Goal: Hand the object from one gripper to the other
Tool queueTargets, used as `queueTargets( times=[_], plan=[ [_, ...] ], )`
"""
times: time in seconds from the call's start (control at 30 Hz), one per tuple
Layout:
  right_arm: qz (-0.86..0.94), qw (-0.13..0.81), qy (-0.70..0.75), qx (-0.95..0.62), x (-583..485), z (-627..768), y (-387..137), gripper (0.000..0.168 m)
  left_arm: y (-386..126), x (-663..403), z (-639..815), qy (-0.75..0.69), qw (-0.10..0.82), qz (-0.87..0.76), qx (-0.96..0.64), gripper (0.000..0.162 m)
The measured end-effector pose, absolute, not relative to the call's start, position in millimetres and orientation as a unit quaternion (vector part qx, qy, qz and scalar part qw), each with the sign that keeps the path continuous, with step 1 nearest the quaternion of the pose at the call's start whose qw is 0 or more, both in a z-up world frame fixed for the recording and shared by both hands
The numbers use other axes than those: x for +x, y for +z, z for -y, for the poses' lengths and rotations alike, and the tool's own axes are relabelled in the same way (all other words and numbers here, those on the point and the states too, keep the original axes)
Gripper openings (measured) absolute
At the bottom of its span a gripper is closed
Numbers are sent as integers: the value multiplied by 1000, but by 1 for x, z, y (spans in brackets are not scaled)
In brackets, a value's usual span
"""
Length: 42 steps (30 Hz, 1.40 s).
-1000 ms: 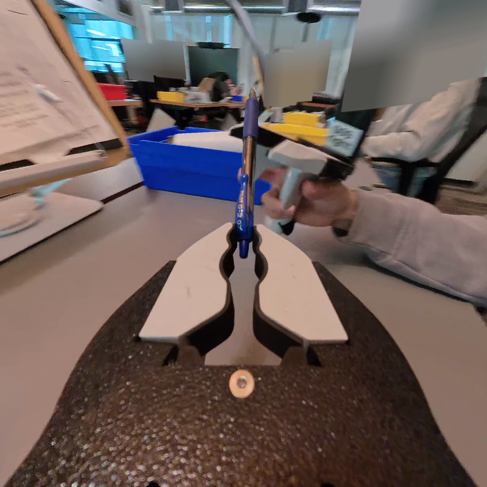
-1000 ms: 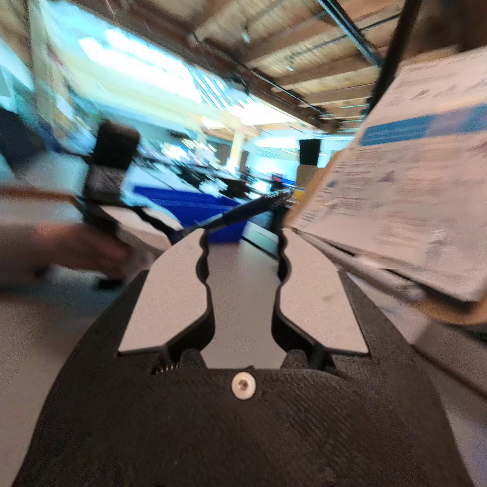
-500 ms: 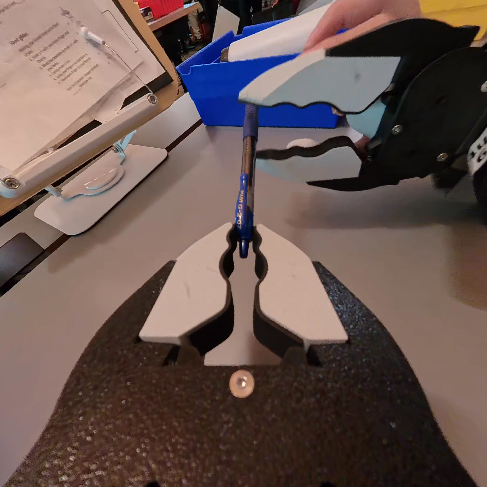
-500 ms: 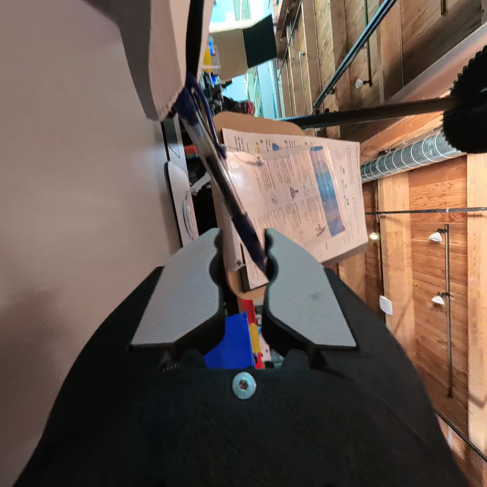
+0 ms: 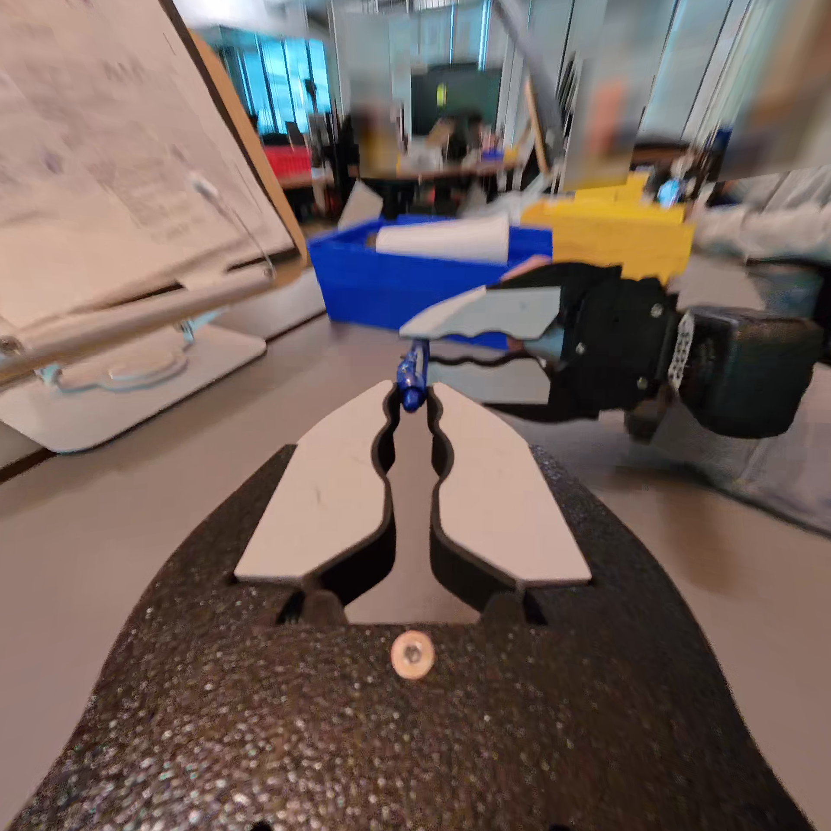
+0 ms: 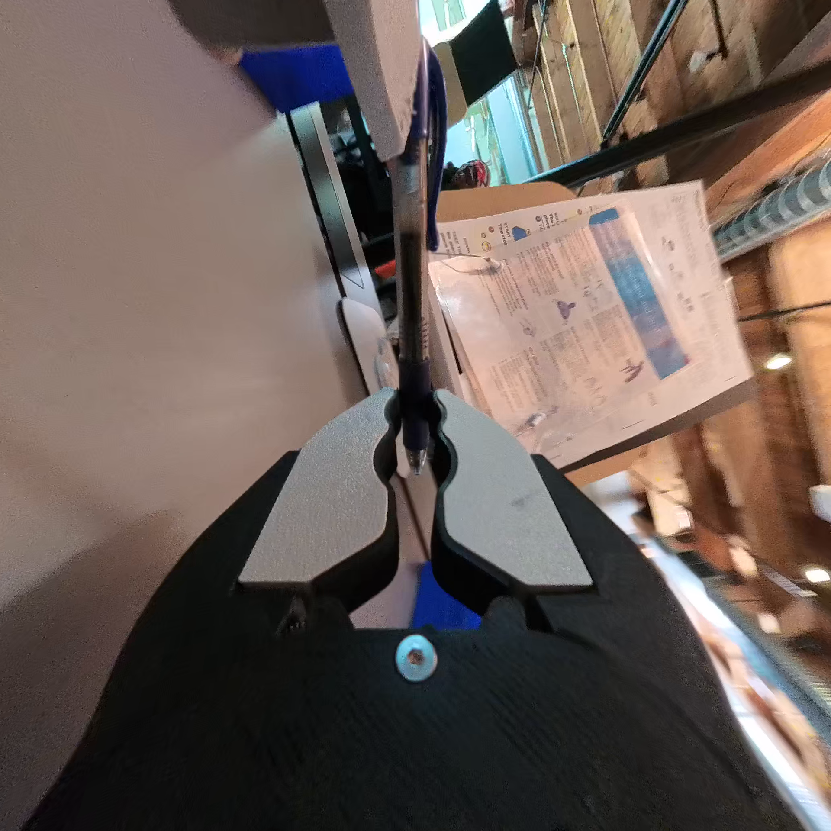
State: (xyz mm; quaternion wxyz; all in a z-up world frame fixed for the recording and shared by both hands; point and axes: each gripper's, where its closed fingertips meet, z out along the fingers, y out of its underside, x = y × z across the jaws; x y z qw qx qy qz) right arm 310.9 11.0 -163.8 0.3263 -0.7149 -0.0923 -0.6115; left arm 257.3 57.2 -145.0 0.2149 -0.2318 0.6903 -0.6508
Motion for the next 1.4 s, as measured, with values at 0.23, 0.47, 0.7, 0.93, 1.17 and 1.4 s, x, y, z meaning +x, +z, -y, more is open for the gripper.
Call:
queueTargets(
  times=[0.23, 0.47, 0.7, 0.93, 1.17, 1.4],
  plan=[
    [-15, 540, -364, -759, 282, -37, -165, 11, -127, 249, -55, -716, 210, -636, -194, 48],
    [7, 667, -7, -745, 212, -63, -156, 11, -127, 223, -40, -739, 164, -644, -105, 27],
    [-7, 676, 11, -737, 211, -60, -154, 12, -129, 213, -33, -733, 116, -665, -89, 9],
    [-106, 752, -158, -632, 252, -40, -113, 47, -134, 263, -69, -589, 396, -683, -171, 9],
    [-71, 772, -239, -585, 237, -46, -99, 14, -152, 262, -52, -522, 431, -724, -134, 10],
    [-39, 767, -226, -600, 229, -53, -103, 26, -157, 264, -53, -511, 425, -735, -138, 10]
  ],
)
